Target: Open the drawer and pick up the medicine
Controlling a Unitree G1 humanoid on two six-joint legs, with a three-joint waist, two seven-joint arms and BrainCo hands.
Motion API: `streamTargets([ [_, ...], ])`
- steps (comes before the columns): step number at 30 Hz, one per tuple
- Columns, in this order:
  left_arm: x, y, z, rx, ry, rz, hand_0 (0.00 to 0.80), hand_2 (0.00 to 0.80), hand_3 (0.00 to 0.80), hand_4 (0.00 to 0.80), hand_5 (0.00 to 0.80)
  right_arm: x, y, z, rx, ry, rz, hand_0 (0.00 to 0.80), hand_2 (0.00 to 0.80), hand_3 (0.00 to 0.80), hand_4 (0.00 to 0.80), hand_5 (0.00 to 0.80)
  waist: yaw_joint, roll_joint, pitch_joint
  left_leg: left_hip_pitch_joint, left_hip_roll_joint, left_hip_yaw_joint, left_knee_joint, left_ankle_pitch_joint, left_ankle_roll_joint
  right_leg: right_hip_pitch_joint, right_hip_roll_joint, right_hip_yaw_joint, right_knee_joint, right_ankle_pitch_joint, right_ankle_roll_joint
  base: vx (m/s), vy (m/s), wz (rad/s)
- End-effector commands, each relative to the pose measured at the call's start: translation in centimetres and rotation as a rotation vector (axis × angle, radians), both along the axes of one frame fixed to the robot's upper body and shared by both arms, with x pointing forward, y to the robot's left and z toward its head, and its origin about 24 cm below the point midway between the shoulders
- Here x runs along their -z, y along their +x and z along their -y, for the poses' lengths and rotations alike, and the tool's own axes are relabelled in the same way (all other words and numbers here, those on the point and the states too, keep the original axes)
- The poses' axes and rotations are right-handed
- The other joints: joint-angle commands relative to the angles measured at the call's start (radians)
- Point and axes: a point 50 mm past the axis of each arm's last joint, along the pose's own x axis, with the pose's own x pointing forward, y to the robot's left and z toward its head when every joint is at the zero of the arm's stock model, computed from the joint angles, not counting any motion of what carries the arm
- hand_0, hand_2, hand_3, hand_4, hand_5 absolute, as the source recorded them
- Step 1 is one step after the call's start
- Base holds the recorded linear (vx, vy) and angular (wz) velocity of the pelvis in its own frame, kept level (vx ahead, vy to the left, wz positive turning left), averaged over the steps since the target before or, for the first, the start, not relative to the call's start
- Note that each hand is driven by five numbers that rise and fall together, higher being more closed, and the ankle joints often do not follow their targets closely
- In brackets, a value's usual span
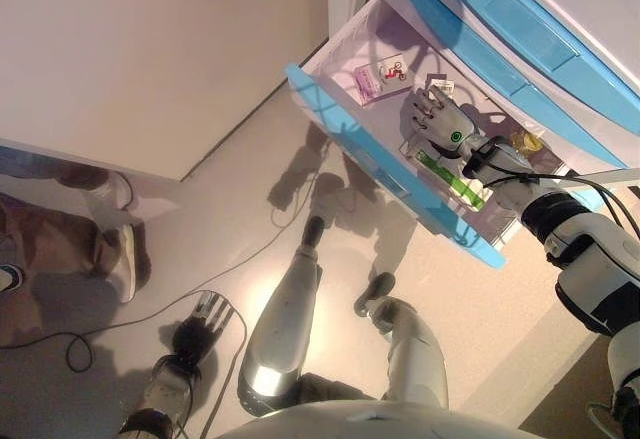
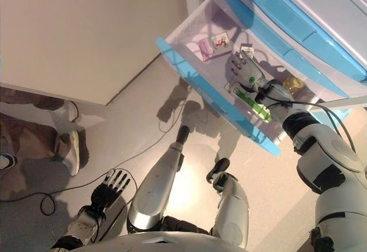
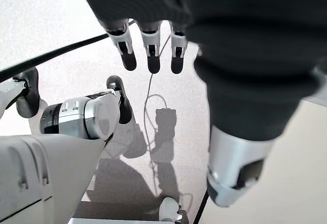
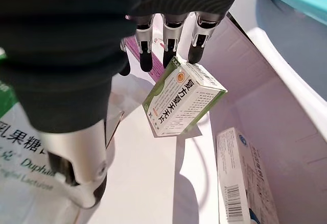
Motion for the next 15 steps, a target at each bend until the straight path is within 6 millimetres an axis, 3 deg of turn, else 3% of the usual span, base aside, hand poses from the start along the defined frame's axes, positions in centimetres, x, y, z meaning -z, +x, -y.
streamTargets([
  [1, 0.61, -1.61, 0.28, 0.064, 0.020, -0.044, 0.000, 0.000, 0.000, 0.000, 0.000, -0.82, 0.19, 0.08, -0.020, -0.042, 0.058, 0.000, 0.000, 0.000, 0.000, 0.000, 0.013, 0.035, -0.022, -0.026, -0.058, 0.036, 0.094, -0.159, 0.070, -0.067, 0.015, 0.015, 0.021, 0.098, 0.060, 0.000, 0.000, 0.00],
  [15, 0.78, -2.02, 0.46, 0.073, 0.014, -0.047, 0.000, 0.000, 0.000, 0.000, 0.000, -1.40, 0.40, -0.23, -0.046, -0.103, 0.123, 0.000, 0.000, 0.000, 0.000, 0.000, 0.025, 0.040, -0.022, -0.018, -0.060, 0.034, 0.093, -0.156, 0.069, -0.057, 0.009, 0.010, 0.019, 0.100, 0.062, 0.000, 0.000, 0.00],
])
